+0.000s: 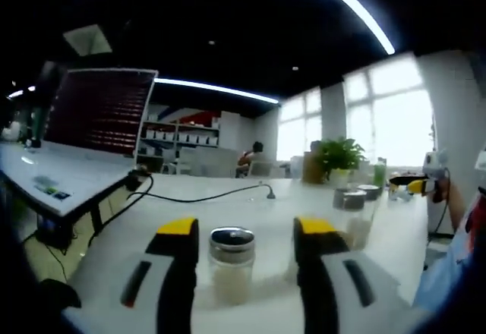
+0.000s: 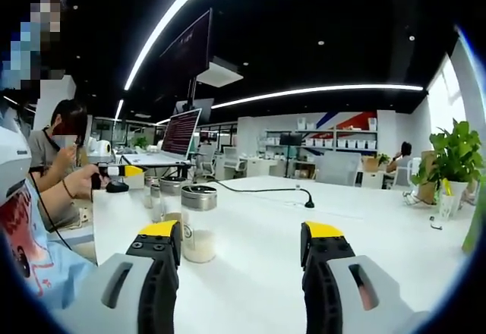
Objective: Rotate the seasoning bottle until the label or dispensing opening points toward the visible target arrow and the bottle remains upright within the marked orientation range
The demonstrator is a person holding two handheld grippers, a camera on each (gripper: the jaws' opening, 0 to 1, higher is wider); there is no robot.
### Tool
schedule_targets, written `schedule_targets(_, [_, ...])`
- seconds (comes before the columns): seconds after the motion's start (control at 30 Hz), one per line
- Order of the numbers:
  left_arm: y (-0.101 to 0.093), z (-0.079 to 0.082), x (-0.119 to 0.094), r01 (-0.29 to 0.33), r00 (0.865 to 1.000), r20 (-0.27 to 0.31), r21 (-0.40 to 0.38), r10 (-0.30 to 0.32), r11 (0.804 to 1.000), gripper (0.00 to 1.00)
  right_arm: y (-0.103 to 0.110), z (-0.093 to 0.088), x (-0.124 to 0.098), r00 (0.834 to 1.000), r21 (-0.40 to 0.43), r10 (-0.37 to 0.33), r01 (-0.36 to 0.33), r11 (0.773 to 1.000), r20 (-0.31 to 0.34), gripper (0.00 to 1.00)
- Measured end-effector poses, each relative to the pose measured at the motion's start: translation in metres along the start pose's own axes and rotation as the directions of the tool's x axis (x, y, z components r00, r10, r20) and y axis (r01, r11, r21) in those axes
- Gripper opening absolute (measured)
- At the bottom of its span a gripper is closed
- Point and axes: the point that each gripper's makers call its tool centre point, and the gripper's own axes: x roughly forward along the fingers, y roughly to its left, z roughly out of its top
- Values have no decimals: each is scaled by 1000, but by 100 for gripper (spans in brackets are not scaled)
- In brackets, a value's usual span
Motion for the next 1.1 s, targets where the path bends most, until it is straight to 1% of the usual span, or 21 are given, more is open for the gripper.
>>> schedule_targets(0.13, [2, -3, -1, -68, 998, -8, 47, 68, 997, 52, -3, 1, -2, 1000, -6, -9, 9, 1000, 3, 64])
schedule_targets(0.2, [5, -6, -3, -112, 993, -17, 78, 113, 991, 52, -3, 0, -2, 1000, -12, -11, 11, 1000, -1, 64])
schedule_targets(0.3, [4, -8, -3, -154, 988, -11, 86, 156, 984, 52, -3, 0, -1, 1000, -11, -12, 12, 1000, -2, 64])
schedule_targets(0.37, [7, -11, -3, -210, 977, -10, 108, 212, 972, 51, -3, -1, -1, 1000, -10, -13, 13, 1000, -4, 64])
schedule_targets(0.43, [5, -12, -1, -238, 971, 1, 105, 239, 966, 48, -3, -1, 0, 1000, -13, -12, 12, 1000, -5, 64])
schedule_targets(0.5, [2, -14, 1, -250, 968, 4, 105, 251, 963, 46, -2, -1, 1, 1000, -24, -11, 11, 1000, -10, 64])
schedule_targets(0.6, [2, -17, -2, -309, 951, 32, 77, 307, 948, 47, -2, -1, 1, 1000, -33, -13, 13, 999, -14, 64])
schedule_targets(0.63, [6, -17, -4, -345, 938, 43, 62, 343, 937, 47, -1, -1, 1, 1000, -31, -11, 10, 999, -13, 64])
schedule_targets(0.67, [11, -15, -6, -383, 923, 67, 58, 380, 922, 47, -1, -1, 1, 1000, -29, -9, 9, 1000, -12, 63])
schedule_targets(0.7, [14, -15, -6, -407, 913, 75, 77, 402, 910, 47, -1, -1, 1, 1000, -29, -8, 7, 1000, -12, 63])
schedule_targets(0.73, [15, -18, -6, -413, 911, 59, 83, 409, 907, 47, -1, -2, 1, 1000, -29, -7, 7, 1000, -16, 63])
schedule_targets(0.8, [16, -19, -6, -417, 909, 50, 75, 415, 906, 47, -2, -3, 1, 1000, -35, -9, 8, 999, -22, 63])
schedule_targets(0.9, [15, -16, -3, -429, 903, 58, 72, 426, 900, 47, -5, -2, 0, 1000, -31, -18, 17, 999, -19, 63])
schedule_targets(1.1, [14, -16, 4, -457, 889, 72, 102, 452, 884, 48, -6, -2, -1, 1000, -39, -23, 22, 999, -18, 63])
